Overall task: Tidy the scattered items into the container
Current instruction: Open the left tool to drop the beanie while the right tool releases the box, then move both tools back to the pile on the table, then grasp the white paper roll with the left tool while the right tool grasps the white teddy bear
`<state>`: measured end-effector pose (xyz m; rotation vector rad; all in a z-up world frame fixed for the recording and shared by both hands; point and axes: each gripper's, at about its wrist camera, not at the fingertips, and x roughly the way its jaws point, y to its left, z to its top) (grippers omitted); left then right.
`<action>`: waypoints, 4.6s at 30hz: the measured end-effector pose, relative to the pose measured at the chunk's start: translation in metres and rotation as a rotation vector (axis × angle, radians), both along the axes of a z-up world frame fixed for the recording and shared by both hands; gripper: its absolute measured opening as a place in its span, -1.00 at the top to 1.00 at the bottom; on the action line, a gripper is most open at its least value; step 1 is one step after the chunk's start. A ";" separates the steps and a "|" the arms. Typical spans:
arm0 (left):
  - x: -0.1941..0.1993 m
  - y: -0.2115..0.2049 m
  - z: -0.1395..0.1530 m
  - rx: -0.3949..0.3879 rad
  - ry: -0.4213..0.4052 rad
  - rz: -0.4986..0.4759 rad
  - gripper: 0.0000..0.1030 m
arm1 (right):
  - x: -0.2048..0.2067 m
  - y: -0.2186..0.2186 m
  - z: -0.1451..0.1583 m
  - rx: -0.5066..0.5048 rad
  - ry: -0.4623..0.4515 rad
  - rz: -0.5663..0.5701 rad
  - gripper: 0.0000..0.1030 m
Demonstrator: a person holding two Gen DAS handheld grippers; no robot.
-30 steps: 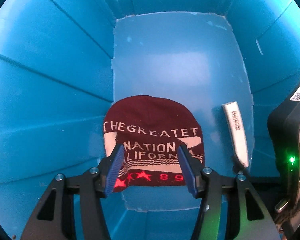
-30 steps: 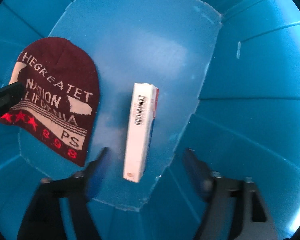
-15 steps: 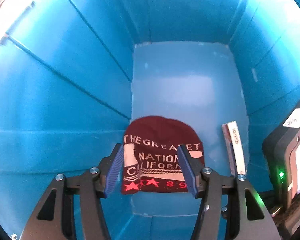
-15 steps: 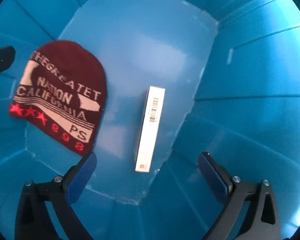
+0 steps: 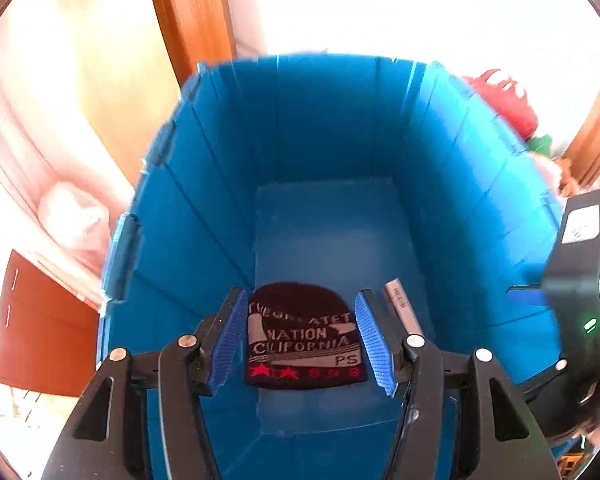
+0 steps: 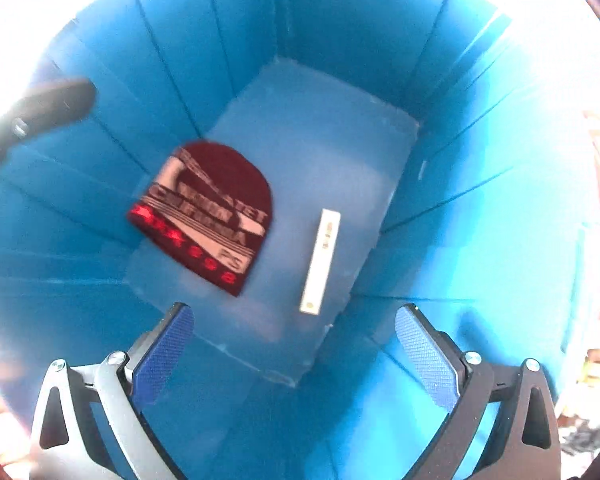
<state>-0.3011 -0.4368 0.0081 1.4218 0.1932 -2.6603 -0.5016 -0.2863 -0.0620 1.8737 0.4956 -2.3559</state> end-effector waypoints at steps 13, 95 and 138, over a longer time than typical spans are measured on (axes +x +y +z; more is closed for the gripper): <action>0.072 0.112 0.082 -0.019 0.320 -0.060 -0.08 | 0.130 0.096 0.106 -0.260 0.372 -0.054 -0.99; 0.071 0.565 -0.232 0.270 -0.054 0.028 0.04 | 0.322 0.507 -0.097 -0.385 0.207 -0.336 -0.26; 0.088 0.574 -0.245 0.173 -0.060 0.019 0.07 | 0.310 0.476 -0.142 -0.366 0.219 -0.243 0.47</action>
